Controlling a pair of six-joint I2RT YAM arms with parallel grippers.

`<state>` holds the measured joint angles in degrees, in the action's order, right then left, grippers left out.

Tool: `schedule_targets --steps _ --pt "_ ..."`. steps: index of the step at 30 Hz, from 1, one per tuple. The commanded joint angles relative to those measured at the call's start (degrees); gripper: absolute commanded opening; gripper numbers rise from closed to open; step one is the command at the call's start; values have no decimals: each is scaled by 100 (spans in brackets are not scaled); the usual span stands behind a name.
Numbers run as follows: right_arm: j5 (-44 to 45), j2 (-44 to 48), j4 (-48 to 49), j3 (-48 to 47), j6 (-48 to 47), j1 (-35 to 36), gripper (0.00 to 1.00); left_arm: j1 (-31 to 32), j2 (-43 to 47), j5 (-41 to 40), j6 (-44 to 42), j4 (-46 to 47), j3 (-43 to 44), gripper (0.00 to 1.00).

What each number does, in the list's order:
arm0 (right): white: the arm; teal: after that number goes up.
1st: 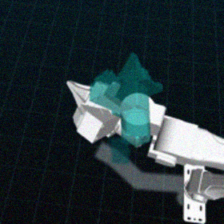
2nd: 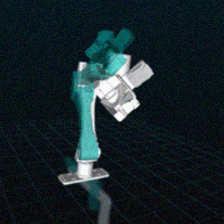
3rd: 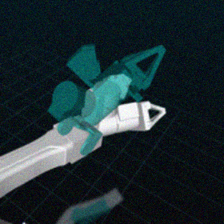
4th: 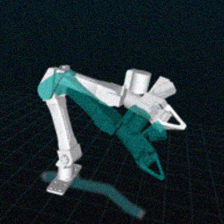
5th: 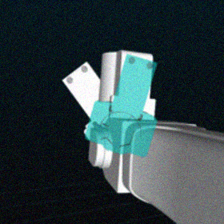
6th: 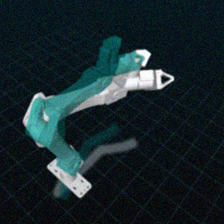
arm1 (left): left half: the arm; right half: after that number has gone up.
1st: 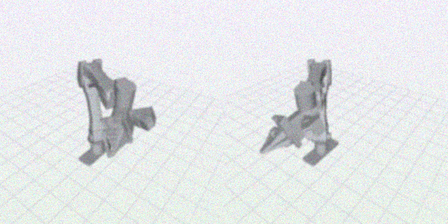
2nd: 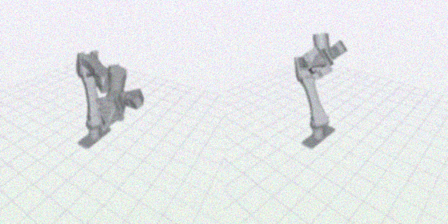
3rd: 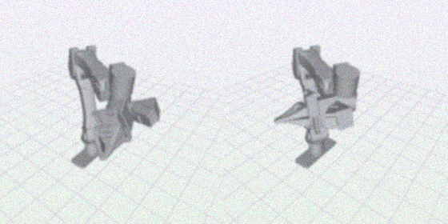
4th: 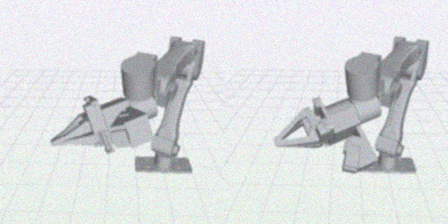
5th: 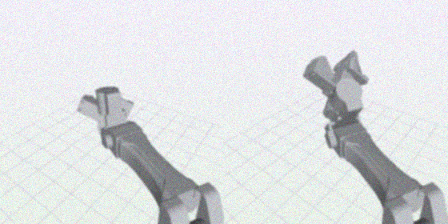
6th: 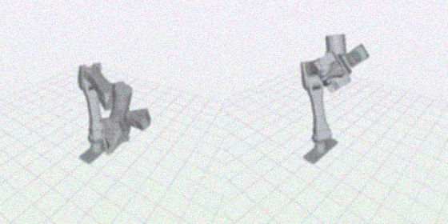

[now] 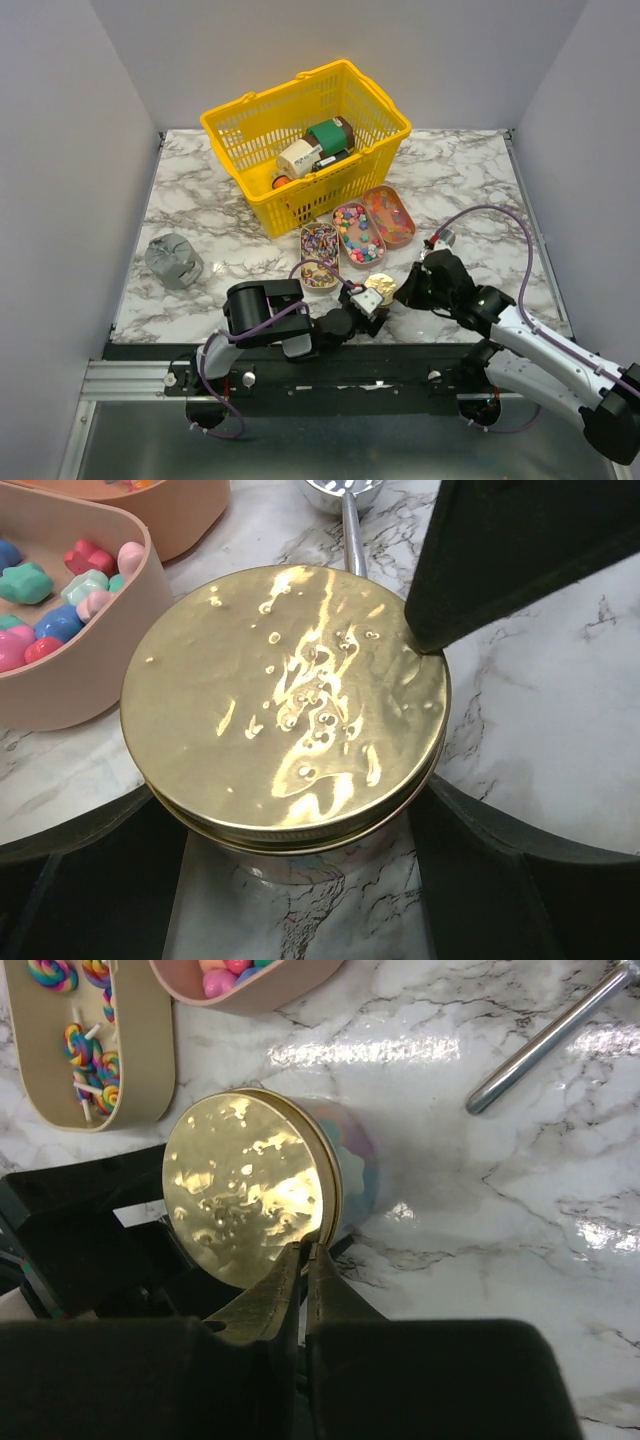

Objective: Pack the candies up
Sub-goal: Screw the bottle lid onto the packing bottle.

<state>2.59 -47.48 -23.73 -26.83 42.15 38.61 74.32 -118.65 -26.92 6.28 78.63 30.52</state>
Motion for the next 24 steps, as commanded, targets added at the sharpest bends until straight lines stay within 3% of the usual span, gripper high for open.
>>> schedule_targets --steps 1,3,6,7,11,21,24 --pt "-488 213 -650 109 135 41 12 -58 -211 -428 -154 1567 33 74" --pt "-313 415 -852 29 66 41 13 -58 -202 -385 -154 1629 -72 70" --pt "355 503 -1098 -322 -66 41 25 -58 -194 -288 -128 1813 -248 68" --pt "617 468 -1108 -419 -136 41 38 -58 -185 -210 -119 1805 -283 68" --pt "1041 -23 -950 -867 -470 33 50 -58 -167 54 -66 1814 -398 67" --pt "699 -1386 78 -1061 -1112 -82 49 -58 -325 354 92 1770 -372 67" --pt "568 -1606 280 -982 -1121 -108 35 -59 -343 380 101 1735 -372 67"
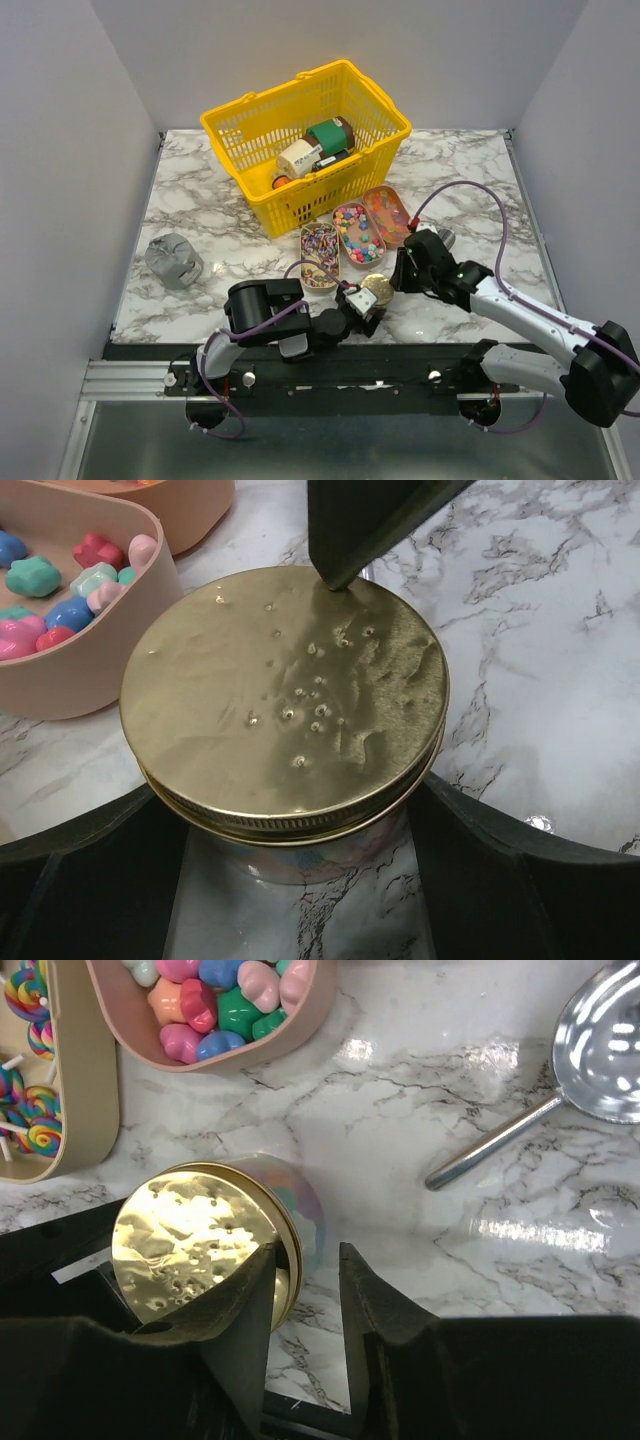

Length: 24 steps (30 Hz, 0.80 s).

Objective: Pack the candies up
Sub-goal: Screw the bottle lid onto the packing bottle.

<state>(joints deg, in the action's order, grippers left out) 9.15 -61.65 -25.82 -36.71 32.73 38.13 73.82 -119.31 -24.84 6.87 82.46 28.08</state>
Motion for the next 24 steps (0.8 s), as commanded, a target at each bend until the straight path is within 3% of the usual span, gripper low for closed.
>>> schedule_targets --steps 1,14,20,24 --pt "-106 -216 543 32 -171 -60 33 -17 -277 181 42 1317 -118 67" --pt "-1088 -50 912 902 172 -78 27 -61 -260 41 182 878 31 67" --pt "-1432 477 763 1280 383 -69 17 -87 -207 -65 227 588 128 67" --pt "-1811 671 369 1324 278 -78 15 -87 -93 -65 262 333 189 68"
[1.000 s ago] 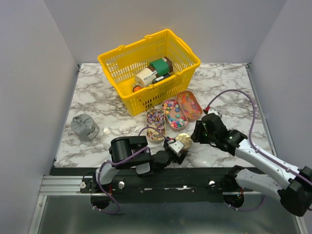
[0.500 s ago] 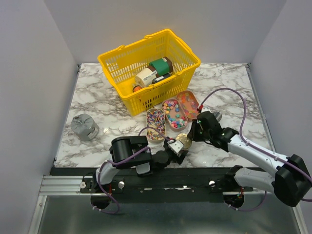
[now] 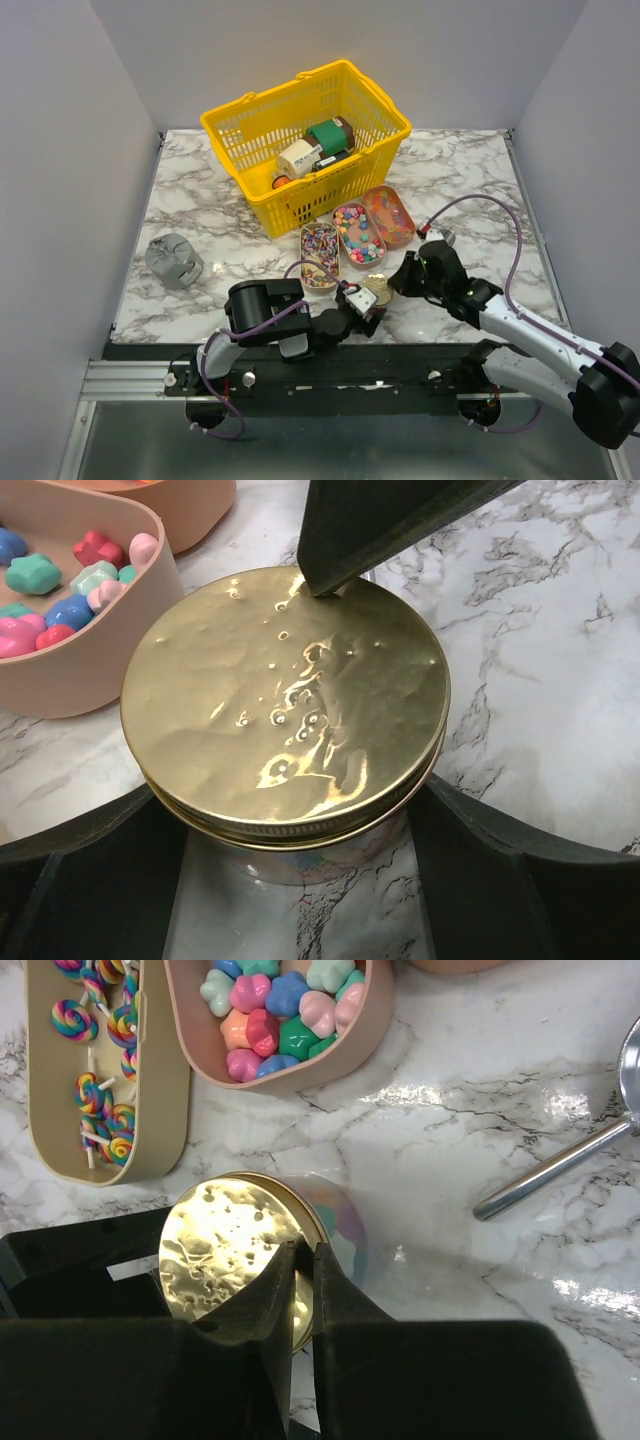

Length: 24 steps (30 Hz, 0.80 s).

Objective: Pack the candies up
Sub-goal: Screw the bottle lid onto the packing bottle.

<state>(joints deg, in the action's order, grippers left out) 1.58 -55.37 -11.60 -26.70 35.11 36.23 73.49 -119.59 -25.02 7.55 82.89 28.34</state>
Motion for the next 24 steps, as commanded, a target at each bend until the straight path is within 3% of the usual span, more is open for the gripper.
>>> schedule_targets --steps 1,10,13,14,17,20,24 --pt "-1098 79 -1134 323 22 113 15 -63 -38 -56 185 228 172 68" --pt "-1785 1237 -1951 254 180 113 9 -90 -29 -91 185 69 216 68" --pt "-1399 1687 -2425 -1 163 113 25 -81 23 67 168 427 15 68" --pt "-1041 1949 -2513 -220 171 121 36 -81 50 110 176 508 -38 68" --pt "-198 2145 -2839 -615 180 113 50 -81 120 234 176 649 -188 68" --pt "341 1996 -2814 -810 180 113 54 -81 155 304 159 641 -232 68" --pt "431 1164 -2104 -863 66 121 56 -72 112 401 159 658 -250 68"
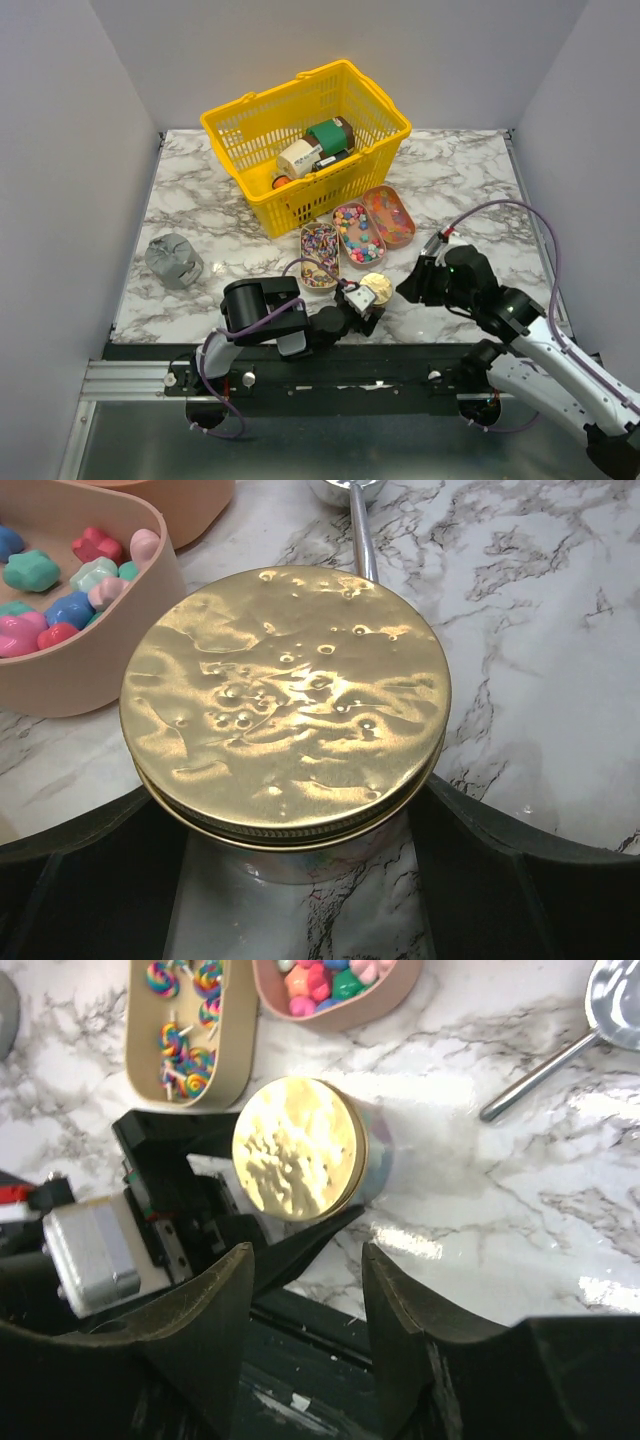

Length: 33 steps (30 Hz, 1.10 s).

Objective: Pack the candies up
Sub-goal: Screw the bottle lid onto the packing bottle.

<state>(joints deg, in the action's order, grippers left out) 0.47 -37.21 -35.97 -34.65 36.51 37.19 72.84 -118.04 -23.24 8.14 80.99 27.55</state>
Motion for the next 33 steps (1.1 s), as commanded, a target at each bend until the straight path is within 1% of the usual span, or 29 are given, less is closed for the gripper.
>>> schedule_targets --steps 1,6,12,13,16,17,19,23,24,26,28,29,33 --pt "498 -839 475 -68 -170 16 56 -15 -53 250 109 857 -171 68" --pt "410 -1499 1503 99 -320 -1 56 -15 -105 417 161 875 -180 68" --pt "401 -2202 2031 152 -390 -19 53 -15 -132 505 241 822 -162 68" --pt "401 -2290 2084 169 -390 -19 52 -7 -123 505 241 813 -154 68" --pt "270 -2554 2278 240 -408 -36 43 -7 -123 497 258 795 -154 68" --pt "235 -2606 2313 249 -391 -36 38 -6 -123 505 267 787 -154 68" --pt "138 -2730 2357 327 -329 -36 34 -7 -132 479 284 778 -145 68" --pt "-12 -2546 2349 626 -75 -36 26 -15 -149 435 363 603 -92 68" --pt "-186 -2485 2340 705 -22 -36 25 -15 -149 409 372 532 -66 68" --pt "-293 -2300 2305 907 93 -36 19 -24 -176 356 416 366 22 68" --pt "-477 -2134 2217 1126 163 -45 16 -15 -211 312 425 286 92 68" --pt "-530 -2063 2182 1180 189 -36 12 -15 -211 277 434 181 119 68" --pt "-855 -1615 1858 1479 304 -36 9 -50 -167 136 451 -188 251 68"
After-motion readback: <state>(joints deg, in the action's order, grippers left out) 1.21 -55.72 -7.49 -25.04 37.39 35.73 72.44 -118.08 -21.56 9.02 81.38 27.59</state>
